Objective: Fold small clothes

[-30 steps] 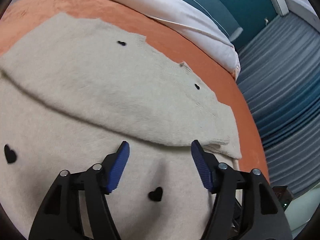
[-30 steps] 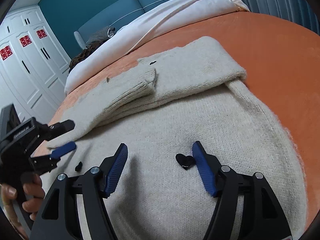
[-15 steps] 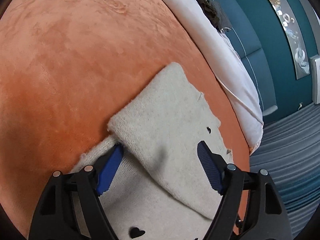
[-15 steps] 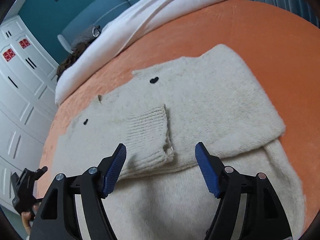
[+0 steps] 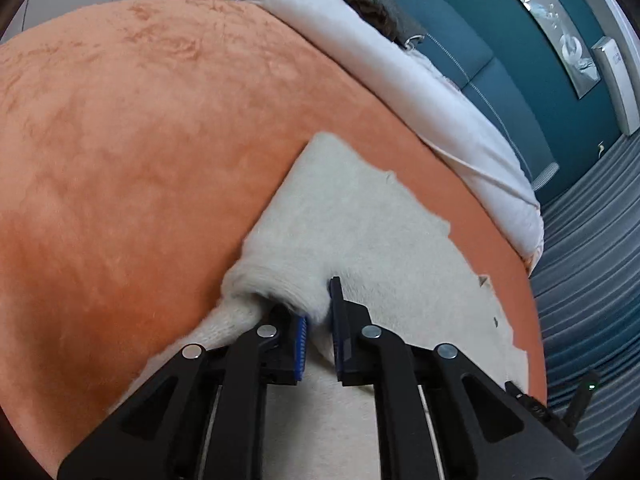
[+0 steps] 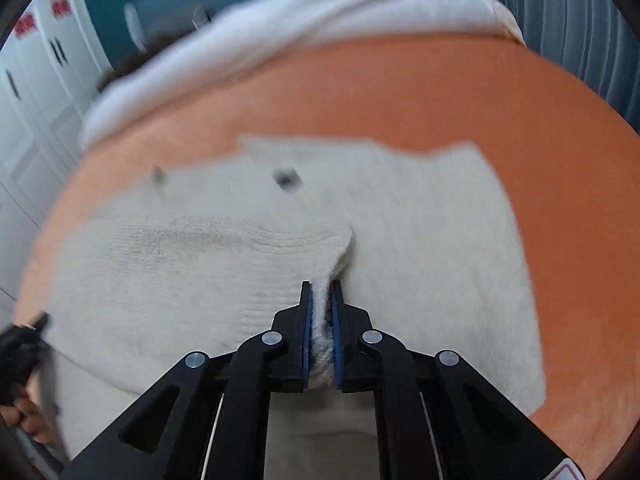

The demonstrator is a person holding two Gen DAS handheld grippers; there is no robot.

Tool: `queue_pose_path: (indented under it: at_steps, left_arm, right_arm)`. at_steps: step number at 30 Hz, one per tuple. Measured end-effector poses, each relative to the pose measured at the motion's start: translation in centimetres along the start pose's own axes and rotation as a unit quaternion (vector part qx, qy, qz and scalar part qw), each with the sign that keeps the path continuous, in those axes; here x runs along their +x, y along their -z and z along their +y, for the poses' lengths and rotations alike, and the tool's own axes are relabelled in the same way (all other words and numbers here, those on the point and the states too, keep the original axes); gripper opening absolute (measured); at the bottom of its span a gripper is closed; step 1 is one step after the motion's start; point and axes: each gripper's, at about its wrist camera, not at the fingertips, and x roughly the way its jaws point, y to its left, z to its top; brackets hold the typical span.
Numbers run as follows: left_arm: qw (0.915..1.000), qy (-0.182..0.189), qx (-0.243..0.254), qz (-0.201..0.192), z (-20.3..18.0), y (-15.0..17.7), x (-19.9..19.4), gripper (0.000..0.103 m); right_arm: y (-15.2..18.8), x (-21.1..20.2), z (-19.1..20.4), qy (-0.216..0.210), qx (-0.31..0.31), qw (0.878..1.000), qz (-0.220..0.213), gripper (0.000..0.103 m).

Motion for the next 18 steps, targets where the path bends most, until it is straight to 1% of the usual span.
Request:
queue_pose_path:
  at_steps: [1,3,4,5,6,7,8,9,10,11,12,13,14,15,16,17,18]
  left_arm:
    - [1.0,-0.001,-0.002,-0.004,0.3,0.4,0.0,0.009]
    - [0.9999,0.008,-0.001,-0.013,0.8,0.9,0.0,0.009]
    - [0.9998,0.01,0.0,-0.016,1.0,1.1,0.0,0.01]
    - [0.9998,0.012,0.001,-0.019,1.1,1.2,0.0,0.01]
    - [0.9997,0.011,0.006,-0.021,1.0,1.3,0.0,0.01]
    - [0.9996,0.008,0.013,-0.025,0.9,1.5,0.0,0.011]
    - [0.9994,0.004,0.021,-0.029,0.8,1.8,-0.1,0.011]
    - [0.9991,0.002,0.026,-0.033,0.6,2.0,-0.2,0.011]
    - [0.999,0.004,0.028,-0.036,0.6,2.1,-0.2,0.012]
    - [0.9989,0.01,0.027,-0.038,0.8,2.2,-0.3,0.012]
    - [0.9987,0.018,0.023,-0.041,0.9,2.3,-0.3,0.012]
    - [0.9985,0.028,0.018,-0.043,1.3,2.4,-0.4,0.012]
    - [0.9982,0.037,0.011,-0.045,1.5,2.4,-0.4,0.012]
    - [0.9979,0.044,0.006,-0.046,1.8,2.4,-0.5,0.012]
    - [0.9978,0.047,0.004,-0.047,1.9,2.4,-0.5,0.012]
    - [0.9977,0.047,0.005,-0.048,1.8,2.4,-0.6,0.012]
    - [0.9976,0.048,0.007,-0.05,1.8,2.5,-0.6,0.012]
  right_arm:
    - [0.2,-1.3,-0.3,-0.021,0.007,0.999,-0.037,0.008]
    - [0.0,-3.1,-1.0,-0.068,0.05,0.994,-0.07,0.008]
    - [0.2,-3.5,-1.2,-0.085,0.061,0.991,-0.085,0.008]
    - [0.5,-2.6,-1.4,-0.069,0.056,0.993,-0.079,0.009]
    - [0.7,-0.6,-1.6,-0.045,0.046,0.997,-0.039,0.009]
    - [1.2,0.5,-2.1,-0.055,0.048,0.997,-0.024,0.008]
    - [1.0,0.0,-2.5,-0.069,0.064,0.995,-0.037,0.008]
    - [0.6,-0.8,-2.8,-0.077,0.079,0.993,-0.037,0.009]
    - [0.3,-1.7,-3.1,-0.067,0.094,0.992,-0.042,0.011]
    - [0.3,-2.8,-3.0,-0.046,0.1,0.993,-0.051,0.017]
    - [0.3,-4.3,-2.9,-0.023,0.102,0.992,-0.076,0.021]
    - [0.4,-6.0,-2.5,-0.006,0.103,0.989,-0.107,0.021]
    - [0.5,-7.2,-1.5,-0.015,0.101,0.987,-0.127,0.021]
    - [0.1,-7.7,0.0,-0.044,0.09,0.987,-0.126,0.021]
    - [-0.5,-7.3,1.9,-0.076,0.069,0.989,-0.105,0.02]
    - [-0.9,-6.7,4.3,-0.103,0.042,0.991,-0.078,0.02]
    - [-1.3,-5.5,7.5,-0.136,0.007,0.99,-0.042,0.02]
